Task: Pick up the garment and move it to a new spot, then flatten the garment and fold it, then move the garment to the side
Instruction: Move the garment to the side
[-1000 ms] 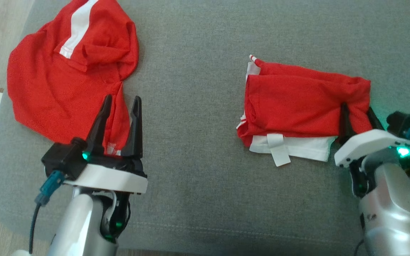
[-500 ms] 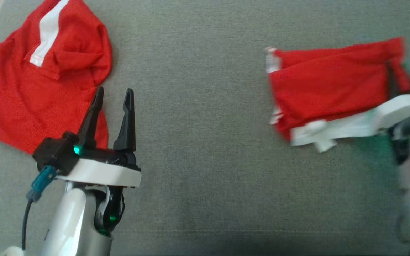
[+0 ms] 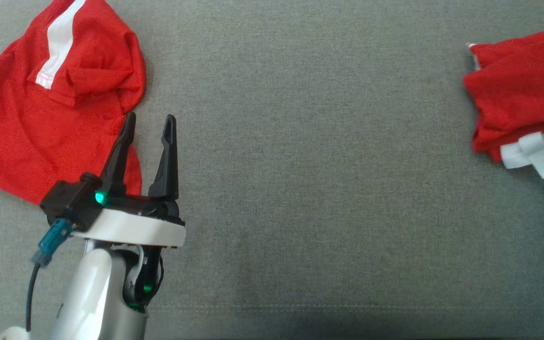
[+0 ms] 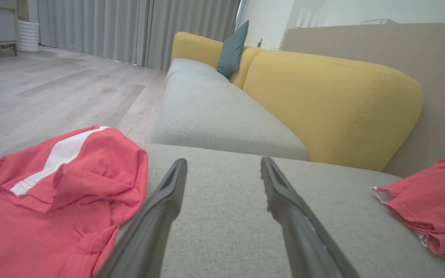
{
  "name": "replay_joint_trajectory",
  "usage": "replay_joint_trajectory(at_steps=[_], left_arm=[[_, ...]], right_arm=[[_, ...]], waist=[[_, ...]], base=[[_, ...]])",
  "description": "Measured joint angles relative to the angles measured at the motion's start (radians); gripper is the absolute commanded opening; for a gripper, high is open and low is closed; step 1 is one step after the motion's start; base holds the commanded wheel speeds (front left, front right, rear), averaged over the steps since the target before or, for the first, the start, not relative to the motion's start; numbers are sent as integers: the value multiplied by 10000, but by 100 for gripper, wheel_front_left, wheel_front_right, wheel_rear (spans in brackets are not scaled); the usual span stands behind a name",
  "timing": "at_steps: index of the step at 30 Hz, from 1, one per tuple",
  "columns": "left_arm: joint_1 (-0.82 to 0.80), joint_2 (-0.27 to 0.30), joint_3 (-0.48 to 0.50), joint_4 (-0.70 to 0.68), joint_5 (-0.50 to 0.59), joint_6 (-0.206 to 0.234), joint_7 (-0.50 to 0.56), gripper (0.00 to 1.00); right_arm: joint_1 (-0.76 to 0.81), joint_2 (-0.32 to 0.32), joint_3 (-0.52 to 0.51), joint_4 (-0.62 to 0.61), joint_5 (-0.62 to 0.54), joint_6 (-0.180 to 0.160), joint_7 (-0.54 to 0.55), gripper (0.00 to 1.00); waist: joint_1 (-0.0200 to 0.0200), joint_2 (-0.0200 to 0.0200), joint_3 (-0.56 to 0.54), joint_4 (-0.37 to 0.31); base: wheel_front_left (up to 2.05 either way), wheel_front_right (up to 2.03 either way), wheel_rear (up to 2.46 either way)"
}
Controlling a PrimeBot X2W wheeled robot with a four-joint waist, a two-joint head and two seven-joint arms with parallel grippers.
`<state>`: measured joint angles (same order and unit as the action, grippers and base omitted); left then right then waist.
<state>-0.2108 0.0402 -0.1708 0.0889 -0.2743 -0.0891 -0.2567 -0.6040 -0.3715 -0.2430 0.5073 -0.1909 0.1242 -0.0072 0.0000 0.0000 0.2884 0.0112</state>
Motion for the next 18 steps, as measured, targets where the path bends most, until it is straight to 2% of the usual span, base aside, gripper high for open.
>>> replay_joint_trajectory(at_steps=[9,10,11,18], left_arm=[[8,-2,148,-2,0,-4,0,100],[10,0,151,0,0,-4,0,100],[12,-2,151,0,0,-6,0,100],[31,-2,128,104,0,-6,0,100]], right_arm=[[508,-127,-188,-880,332,0,173,0],[526,-105,-244,-917,360,0,276,46],[564,-73,-270,-984,416,0,314,100],[627,209,-249,-1350,591,0,240,100]], waist=[[0,0,53,79],[0,0,39,76],[0,0,22,71],[0,0,-196,37]], base=[[0,0,0],[0,0,0],[0,0,0],[0,0,0]])
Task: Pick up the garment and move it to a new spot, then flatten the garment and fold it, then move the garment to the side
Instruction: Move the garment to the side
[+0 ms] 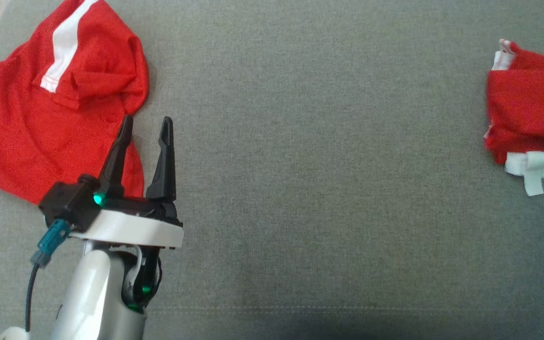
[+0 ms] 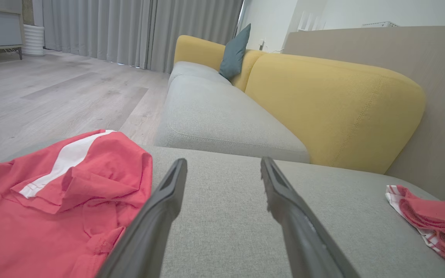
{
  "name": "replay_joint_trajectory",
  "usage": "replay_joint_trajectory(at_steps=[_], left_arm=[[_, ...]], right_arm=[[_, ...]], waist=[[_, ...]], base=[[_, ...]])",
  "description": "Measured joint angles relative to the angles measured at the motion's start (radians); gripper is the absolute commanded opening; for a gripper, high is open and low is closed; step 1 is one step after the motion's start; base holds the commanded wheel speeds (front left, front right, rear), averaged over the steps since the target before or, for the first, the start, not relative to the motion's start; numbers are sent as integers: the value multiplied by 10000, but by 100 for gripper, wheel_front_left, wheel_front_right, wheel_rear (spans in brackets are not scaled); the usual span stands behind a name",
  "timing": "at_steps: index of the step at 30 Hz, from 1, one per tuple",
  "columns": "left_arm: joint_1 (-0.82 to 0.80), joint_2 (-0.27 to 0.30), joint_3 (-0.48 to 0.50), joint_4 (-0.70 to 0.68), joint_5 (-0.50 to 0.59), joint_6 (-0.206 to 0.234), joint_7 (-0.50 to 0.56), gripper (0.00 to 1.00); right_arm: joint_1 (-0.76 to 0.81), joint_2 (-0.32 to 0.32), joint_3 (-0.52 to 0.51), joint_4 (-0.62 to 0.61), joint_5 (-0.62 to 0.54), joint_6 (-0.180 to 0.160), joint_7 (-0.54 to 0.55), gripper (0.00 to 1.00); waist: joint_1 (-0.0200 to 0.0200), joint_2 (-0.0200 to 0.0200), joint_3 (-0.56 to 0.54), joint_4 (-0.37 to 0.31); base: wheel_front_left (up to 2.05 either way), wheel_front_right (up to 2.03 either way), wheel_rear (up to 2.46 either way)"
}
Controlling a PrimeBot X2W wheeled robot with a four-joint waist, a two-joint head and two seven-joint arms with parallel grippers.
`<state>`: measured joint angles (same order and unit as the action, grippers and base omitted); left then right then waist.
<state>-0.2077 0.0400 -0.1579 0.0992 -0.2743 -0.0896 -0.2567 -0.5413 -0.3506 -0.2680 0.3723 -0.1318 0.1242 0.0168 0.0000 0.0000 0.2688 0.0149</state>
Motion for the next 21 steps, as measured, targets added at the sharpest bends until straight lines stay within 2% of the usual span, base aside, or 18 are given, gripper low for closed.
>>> replay_joint_trajectory(at_steps=[4,13,21], left_arm=[[20,0,-48,59,-21,6,2,100],[654,2,-161,192,-188,159,0,100],[1206,8,-136,188,-188,387,0,100]], right_arm=[[0,232,366,-100,186,0,-301,100],[125,1329,1628,-201,700,0,-963,100],[1576,2625,2125,-186,1185,0,-1492,100]], waist=[[0,0,-297,22],[0,0,-1268,79],[0,0,-2374,159]], base=[[0,0,0],[0,0,0],[0,0,0]])
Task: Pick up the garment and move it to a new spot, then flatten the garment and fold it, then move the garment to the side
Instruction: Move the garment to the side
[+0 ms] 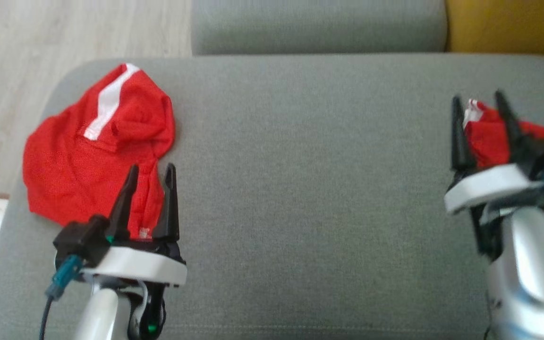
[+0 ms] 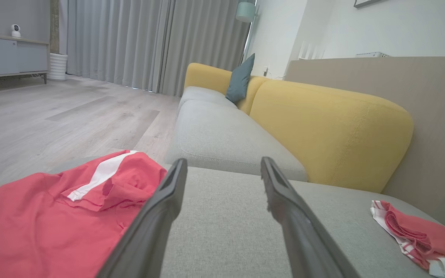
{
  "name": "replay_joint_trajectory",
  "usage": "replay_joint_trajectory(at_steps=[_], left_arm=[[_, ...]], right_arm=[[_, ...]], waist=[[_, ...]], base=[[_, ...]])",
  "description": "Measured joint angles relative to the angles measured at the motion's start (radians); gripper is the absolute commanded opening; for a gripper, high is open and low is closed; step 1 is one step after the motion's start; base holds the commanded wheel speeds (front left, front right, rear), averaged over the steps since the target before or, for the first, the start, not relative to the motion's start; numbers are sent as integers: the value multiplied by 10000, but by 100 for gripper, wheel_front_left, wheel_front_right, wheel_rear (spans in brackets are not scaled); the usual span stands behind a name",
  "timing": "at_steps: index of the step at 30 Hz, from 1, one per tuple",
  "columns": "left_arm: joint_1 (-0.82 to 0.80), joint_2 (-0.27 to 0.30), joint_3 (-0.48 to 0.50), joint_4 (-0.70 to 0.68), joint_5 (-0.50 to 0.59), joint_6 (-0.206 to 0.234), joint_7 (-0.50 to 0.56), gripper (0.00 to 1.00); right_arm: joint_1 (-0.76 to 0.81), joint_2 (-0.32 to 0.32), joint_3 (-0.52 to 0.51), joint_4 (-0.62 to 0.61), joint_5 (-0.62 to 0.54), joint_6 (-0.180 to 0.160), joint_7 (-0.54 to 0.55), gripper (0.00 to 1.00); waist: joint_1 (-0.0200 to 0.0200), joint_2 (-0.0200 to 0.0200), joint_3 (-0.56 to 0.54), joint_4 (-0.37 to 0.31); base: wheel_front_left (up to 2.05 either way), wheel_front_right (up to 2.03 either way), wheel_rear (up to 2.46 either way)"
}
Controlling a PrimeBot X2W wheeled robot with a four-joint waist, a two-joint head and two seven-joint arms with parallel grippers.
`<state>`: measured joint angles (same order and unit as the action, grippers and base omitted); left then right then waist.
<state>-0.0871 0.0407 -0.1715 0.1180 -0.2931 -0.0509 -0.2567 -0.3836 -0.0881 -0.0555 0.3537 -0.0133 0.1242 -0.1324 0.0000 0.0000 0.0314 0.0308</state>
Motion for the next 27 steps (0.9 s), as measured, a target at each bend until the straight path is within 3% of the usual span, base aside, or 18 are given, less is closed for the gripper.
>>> replay_joint_trajectory(at_steps=[5,12,27], left_arm=[[369,4,-50,2,15,104,0,100],[804,8,-148,-115,13,259,2,100],[1269,13,-196,-474,107,514,2,100]], right_arm=[[1011,326,100,-94,456,0,-401,100],[2654,395,773,-165,1958,0,-945,100],[3593,405,1101,-1057,2510,0,-1156,100]], waist=[[0,0,-467,66],[0,0,-642,10],[0,0,-678,-39]], base=[[0,0,0],[0,0,0],[0,0,0]])
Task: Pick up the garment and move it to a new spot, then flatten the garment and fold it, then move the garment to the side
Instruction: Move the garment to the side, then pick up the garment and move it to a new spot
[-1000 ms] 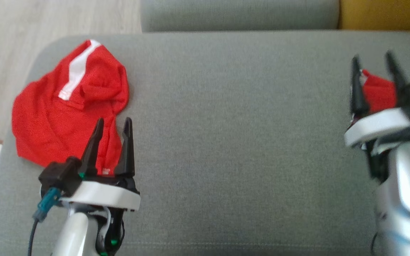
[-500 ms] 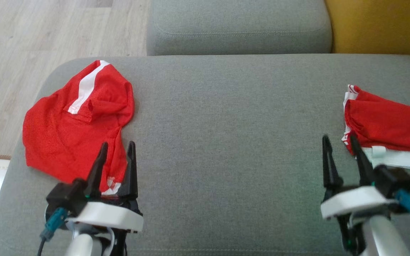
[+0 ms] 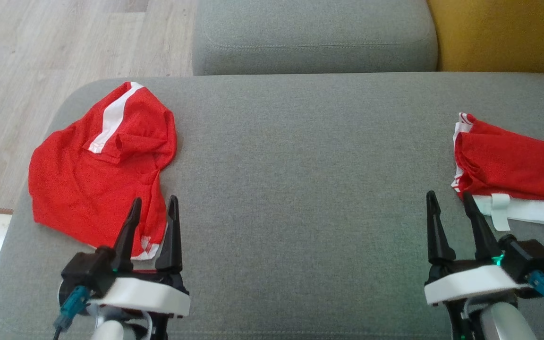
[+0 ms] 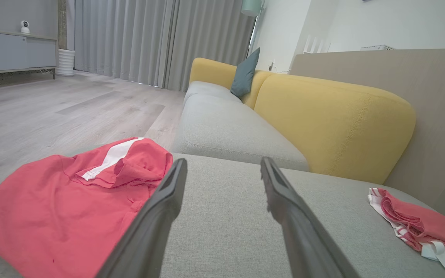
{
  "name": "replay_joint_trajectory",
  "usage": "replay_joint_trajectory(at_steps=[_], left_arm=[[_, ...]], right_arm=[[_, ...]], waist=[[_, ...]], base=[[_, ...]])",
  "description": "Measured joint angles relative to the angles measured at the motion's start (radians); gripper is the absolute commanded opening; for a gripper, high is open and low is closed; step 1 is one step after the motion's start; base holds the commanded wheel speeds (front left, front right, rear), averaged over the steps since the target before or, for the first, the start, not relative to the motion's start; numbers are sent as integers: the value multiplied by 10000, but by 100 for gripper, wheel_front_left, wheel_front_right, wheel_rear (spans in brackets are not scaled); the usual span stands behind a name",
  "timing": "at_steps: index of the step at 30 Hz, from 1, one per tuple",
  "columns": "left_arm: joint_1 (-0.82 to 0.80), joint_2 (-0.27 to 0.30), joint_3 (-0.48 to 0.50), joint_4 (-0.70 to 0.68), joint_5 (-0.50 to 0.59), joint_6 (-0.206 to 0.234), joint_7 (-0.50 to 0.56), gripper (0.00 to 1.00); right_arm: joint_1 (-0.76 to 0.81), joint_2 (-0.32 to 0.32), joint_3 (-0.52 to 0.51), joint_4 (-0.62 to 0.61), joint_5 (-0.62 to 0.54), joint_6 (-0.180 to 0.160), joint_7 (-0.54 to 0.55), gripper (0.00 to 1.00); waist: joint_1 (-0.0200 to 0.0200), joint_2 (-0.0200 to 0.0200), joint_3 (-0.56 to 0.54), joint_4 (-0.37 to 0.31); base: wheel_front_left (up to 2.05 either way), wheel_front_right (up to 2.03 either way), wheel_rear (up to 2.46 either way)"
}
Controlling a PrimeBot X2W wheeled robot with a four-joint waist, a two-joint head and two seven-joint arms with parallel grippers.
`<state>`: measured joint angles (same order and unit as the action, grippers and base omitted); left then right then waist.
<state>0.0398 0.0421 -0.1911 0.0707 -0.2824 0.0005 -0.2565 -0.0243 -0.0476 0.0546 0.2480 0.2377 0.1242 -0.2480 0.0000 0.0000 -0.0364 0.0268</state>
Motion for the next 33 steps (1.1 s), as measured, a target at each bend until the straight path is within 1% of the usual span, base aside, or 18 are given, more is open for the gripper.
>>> replay_joint_trajectory(at_steps=[12,18,22,26,29,30,33], left_arm=[[1,2,-4,-15,12,0,0,100],[-7,4,-27,-4,12,-4,0,100],[-13,6,-54,0,12,-2,0,100],[-16,6,-4,38,13,-4,0,100],[-13,8,115,82,155,-4,0,100],[-10,10,171,127,174,-12,0,100],[-4,12,309,169,267,-81,0,100]], right_arm=[[162,0,-46,-90,2,0,-2,100],[164,0,-159,-88,2,0,-2,100],[168,2,-144,-84,2,0,-4,100],[176,4,4,-71,10,0,-17,100],[196,12,171,-23,111,0,-23,100],[221,12,297,2,190,0,-27,100],[312,17,504,67,280,0,-27,100]], waist=[[0,0,4,77],[0,0,9,343],[0,0,-10,768],[0,0,-49,1368],[0,0,-86,1896],[0,0,-114,2274],[0,0,-161,2851]], base=[[0,0,0],[0,0,0],[0,0,0],[0,0,0],[0,0,0],[0,0,0],[0,0,0]])
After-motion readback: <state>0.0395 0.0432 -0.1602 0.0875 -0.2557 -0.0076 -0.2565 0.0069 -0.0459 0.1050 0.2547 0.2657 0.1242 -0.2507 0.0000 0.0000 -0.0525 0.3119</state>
